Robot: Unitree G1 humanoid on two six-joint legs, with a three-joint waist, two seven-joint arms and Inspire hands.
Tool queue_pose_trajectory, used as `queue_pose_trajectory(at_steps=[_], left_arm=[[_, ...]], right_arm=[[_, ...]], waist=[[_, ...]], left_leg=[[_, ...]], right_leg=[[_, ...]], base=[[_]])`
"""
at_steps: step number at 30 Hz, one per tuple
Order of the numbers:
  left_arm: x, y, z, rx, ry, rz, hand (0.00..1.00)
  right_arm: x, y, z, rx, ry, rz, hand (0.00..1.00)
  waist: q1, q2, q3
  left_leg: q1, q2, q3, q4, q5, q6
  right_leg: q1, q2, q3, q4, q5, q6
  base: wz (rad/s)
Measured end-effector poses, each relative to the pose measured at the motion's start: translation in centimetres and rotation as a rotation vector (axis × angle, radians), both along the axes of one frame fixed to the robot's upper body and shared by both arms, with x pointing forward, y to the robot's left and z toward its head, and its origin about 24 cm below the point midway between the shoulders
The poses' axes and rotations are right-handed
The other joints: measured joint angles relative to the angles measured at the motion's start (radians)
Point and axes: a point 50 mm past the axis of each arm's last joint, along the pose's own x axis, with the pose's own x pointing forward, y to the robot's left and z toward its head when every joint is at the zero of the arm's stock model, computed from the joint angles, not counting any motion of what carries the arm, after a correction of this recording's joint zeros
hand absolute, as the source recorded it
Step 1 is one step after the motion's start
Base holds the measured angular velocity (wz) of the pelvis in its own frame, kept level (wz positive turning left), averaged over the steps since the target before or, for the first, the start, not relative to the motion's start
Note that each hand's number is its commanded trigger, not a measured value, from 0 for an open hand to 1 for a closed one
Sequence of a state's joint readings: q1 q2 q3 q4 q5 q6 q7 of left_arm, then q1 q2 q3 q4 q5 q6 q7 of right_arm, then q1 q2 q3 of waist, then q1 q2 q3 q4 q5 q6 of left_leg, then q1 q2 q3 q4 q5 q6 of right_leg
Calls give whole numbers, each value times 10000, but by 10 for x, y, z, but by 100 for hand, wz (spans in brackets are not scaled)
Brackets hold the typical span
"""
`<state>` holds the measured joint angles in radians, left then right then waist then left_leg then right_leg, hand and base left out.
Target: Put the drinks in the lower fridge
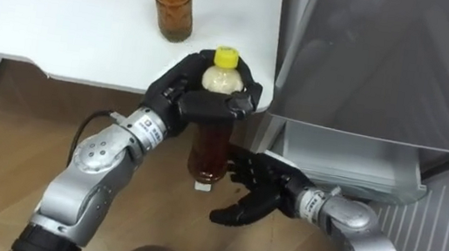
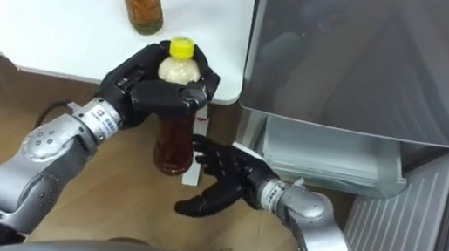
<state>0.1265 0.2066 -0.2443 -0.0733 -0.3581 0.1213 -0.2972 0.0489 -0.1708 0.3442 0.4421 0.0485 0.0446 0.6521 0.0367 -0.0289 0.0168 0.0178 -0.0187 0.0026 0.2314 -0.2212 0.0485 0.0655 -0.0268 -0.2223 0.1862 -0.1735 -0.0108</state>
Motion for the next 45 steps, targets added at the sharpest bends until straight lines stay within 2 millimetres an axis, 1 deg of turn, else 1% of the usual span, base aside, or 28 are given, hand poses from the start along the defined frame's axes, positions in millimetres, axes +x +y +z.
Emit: queue_pose_trajectory(at_steps=[4, 9, 15, 21, 31, 32, 33, 34, 35, 43, 45], left_arm=[[-1, -2, -1, 3, 59, -187, 100], [-4, -5, -3, 85, 123, -573, 100], [-6, -8, -7, 58, 298, -803, 100], [-10, -12, -20, 94, 884, -934, 100], [-12, -15, -21, 30, 923, -1239, 100], [-12, -14, -21, 38, 924, -1238, 100], [-12, -14, -21, 45, 923, -1237, 100], [-12, -14, -21, 48, 924, -1237, 100], [-12, -14, -21, 49, 927, -1238, 100], [-14, -18, -22, -55, 970, -1527, 100], [-16, -23, -22, -129, 1004, -1826, 100]], right_arm=[[-3, 6, 4, 422, 68, 619, 0], [-5, 7, 4, 524, 288, 854, 0], [-5, 9, 4, 838, 654, 642, 0], [-7, 12, 3, 1214, 1099, 435, 0], [-9, 15, 4, 2203, 1599, -217, 0], [-9, 16, 4, 2271, 1626, -305, 3], [-8, 16, 4, 2349, 1648, -432, 63], [-8, 16, 4, 2367, 1654, -469, 72], [-8, 17, 4, 2406, 1678, -526, 100], [-8, 17, 4, 2390, 1687, -966, 100], [-8, 18, 3, 2312, 1694, -979, 100]], waist=[[8, -17, 0], [20, -36, -15], [-6, -34, -14], [-14, -11, -3], [12, 10, -10], [13, 9, -10], [20, 9, -10], [21, 9, -10], [23, 9, -10], [66, 12, -13], [106, 20, -21]], left_leg=[[2, 2, 21, 25, 1, 0], [-78, 6, 54, 55, 2, 2], [-82, 0, 2, 84, 2, 2], [-132, -2, -59, 73, 0, 1], [-136, -14, -62, 110, 2, 2], [-132, -15, -60, 108, 2, 3], [-129, -15, -61, 107, 2, 2], [-129, -15, -61, 107, 2, 2], [-127, -15, -61, 107, 2, 3], [-121, -17, -56, 111, 2, 3], [-116, -18, -57, 106, 2, 3]], right_leg=[[-12, -13, -8, 4, 0, 0], [-132, -32, -6, 45, 1, 0], [-117, -37, -13, 56, 1, 0], [-156, -12, -47, 171, -1, 2], [-146, -3, -31, 183, -1, 1], [-146, -10, -40, 187, -1, 1], [-146, -11, -42, 189, -1, 1], [-146, -11, -43, 189, -1, 1], [-146, -12, -46, 190, -1, 1], [-140, -6, -51, 192, -1, 1], [-139, -11, -50, 193, -1, 1]], base=[[0], [-1], [0], [2], [0], [0], [0], [0], [0], [0], [0]])
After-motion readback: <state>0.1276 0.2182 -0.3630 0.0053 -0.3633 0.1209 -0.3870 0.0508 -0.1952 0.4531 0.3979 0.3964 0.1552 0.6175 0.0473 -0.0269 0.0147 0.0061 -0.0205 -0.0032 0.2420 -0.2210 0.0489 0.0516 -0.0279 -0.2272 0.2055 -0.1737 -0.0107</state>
